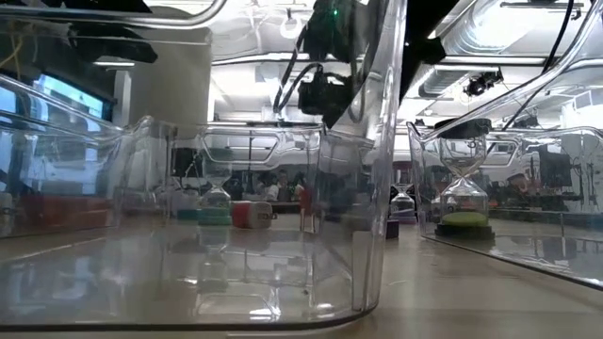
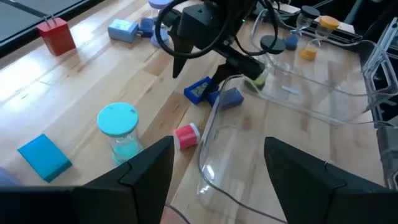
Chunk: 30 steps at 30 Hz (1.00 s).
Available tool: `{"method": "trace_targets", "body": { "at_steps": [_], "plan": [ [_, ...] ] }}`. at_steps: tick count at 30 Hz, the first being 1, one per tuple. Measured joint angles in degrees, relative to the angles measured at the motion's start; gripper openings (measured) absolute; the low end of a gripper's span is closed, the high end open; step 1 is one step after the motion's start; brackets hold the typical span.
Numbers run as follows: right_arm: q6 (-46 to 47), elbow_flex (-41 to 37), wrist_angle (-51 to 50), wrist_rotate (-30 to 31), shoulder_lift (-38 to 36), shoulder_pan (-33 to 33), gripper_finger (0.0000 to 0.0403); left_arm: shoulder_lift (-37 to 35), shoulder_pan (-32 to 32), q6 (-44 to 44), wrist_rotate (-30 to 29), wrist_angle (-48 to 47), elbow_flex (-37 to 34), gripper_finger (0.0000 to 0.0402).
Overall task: Pick & Place Office items
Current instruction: Put the middle blue clock into the middle bin
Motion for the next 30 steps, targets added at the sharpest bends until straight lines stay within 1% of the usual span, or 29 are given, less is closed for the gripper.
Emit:
{"method": "trace_targets", "body": {
  "at_steps": [5,12,16,21,27,30],
  "plan": [
    [-0.69,0.04,0.80,-0.25,-0.16,0.93,0.0284,0.00,-0.37,-0.17,-0.02,-0.01,0.00,0.0242],
    [-0.47,1.50,-2.68,-0.29,-0.20,1.24,0.0284,0.00,-0.35,-0.14,-0.84,-0.03,0.00,0.0242],
    [0.73,3.00,-6.62,1.59,-0.22,1.24,0.0284,0.00,-0.35,-0.14,-1.15,-0.08,0.00,0.0242],
    [0.79,3.82,-8.64,4.23,-0.29,1.24,0.0284,0.00,-0.35,-0.14,-1.11,-0.36,0.00,0.0242],
    [3.93,3.82,-12.45,3.87,-0.29,0.24,0.0284,0.00,-0.35,-0.10,-1.03,-0.50,0.00,0.0242],
    [3.95,3.81,-10.86,3.42,-0.29,-0.12,0.0284,0.00,-0.35,0.27,-1.02,-0.51,0.00,0.0242]
  ]
}}
